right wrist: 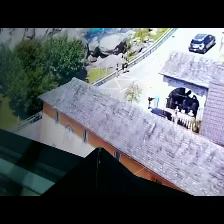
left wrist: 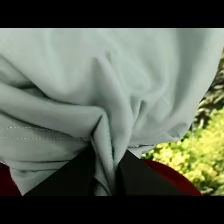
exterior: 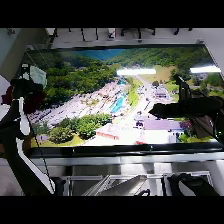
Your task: Fold the shirts.
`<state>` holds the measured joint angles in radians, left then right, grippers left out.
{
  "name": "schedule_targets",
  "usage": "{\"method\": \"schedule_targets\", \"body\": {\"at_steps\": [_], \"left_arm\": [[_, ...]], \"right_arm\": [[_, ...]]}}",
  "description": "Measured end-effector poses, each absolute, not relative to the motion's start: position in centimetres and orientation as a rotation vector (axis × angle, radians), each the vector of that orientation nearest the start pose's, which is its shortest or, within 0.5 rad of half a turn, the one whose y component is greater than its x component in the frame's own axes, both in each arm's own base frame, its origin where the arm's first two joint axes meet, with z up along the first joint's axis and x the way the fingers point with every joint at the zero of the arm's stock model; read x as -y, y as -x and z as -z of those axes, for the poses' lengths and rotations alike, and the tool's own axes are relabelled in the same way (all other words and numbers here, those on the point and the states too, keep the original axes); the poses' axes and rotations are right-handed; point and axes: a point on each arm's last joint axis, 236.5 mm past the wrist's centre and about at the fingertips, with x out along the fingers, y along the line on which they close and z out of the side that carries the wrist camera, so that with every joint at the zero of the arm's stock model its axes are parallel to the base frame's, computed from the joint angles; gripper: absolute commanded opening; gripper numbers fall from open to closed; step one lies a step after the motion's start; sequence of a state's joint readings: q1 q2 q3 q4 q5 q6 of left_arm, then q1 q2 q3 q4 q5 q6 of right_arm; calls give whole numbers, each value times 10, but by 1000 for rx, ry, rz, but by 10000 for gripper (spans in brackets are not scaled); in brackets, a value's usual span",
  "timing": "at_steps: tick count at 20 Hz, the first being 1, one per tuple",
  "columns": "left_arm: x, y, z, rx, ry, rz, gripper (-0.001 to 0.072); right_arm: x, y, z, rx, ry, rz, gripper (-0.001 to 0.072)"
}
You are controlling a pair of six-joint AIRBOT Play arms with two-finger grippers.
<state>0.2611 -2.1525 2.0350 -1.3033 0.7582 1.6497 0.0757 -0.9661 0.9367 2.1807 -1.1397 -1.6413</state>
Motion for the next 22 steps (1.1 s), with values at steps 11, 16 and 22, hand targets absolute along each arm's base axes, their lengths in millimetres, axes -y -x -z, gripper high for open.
{"method": "schedule_targets", "body": {"at_steps": [11, 16, 22], "left_arm": [[24, -575, -275, -456, -192, -22, 18], [194, -461, -264, -632, -118, 371, 18], [289, -361, -145, -986, -124, 557, 18]], "right_arm": [[-147, -315, -76, -1135, -445, -444, 21], [-147, -315, -76, -1135, -445, -444, 21], [-147, -317, -77, -1127, -447, -442, 21]]}}
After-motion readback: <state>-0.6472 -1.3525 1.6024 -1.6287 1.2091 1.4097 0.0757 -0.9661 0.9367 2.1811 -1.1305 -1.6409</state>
